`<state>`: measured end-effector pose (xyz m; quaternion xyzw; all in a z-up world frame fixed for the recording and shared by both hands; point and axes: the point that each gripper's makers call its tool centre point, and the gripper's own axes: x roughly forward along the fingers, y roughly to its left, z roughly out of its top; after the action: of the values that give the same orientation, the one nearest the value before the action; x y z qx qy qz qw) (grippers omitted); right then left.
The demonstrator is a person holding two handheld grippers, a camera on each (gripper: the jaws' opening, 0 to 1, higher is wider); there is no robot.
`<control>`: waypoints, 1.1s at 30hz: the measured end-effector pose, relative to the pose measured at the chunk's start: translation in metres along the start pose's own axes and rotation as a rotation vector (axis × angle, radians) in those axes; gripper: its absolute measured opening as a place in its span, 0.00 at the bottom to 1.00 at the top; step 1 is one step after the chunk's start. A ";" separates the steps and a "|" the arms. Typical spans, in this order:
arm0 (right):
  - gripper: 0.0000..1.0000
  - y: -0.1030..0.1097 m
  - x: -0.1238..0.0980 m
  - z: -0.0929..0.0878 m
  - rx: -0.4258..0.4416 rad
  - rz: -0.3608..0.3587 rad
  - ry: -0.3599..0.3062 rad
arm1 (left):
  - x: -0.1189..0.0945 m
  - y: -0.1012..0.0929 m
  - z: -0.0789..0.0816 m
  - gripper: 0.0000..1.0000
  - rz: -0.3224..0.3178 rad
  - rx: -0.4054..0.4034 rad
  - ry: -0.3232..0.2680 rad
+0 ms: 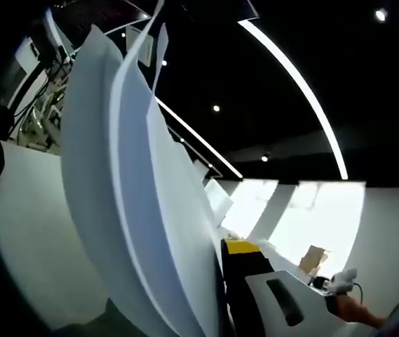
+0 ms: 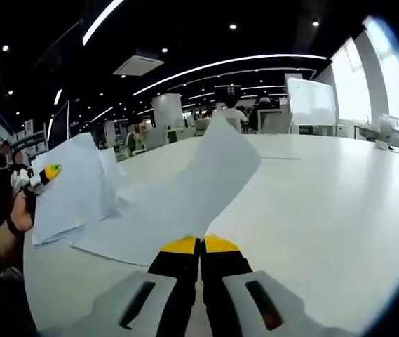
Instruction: Organize the stack of printing papers by aligning and flattening the scattered papers on the table
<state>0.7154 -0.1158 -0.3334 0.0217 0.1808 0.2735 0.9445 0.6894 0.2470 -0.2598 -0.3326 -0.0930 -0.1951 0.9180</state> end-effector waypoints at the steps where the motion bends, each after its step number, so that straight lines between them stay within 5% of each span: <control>1: 0.00 0.000 0.000 0.001 0.000 -0.001 -0.002 | 0.000 0.000 0.000 0.10 0.000 0.000 0.000; 33: 0.00 0.004 -0.010 0.024 -0.029 0.005 -0.055 | 0.000 -0.001 0.000 0.10 0.000 -0.002 -0.001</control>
<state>0.7137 -0.1162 -0.3069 0.0160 0.1510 0.2775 0.9486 0.6894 0.2467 -0.2592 -0.3337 -0.0935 -0.1950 0.9176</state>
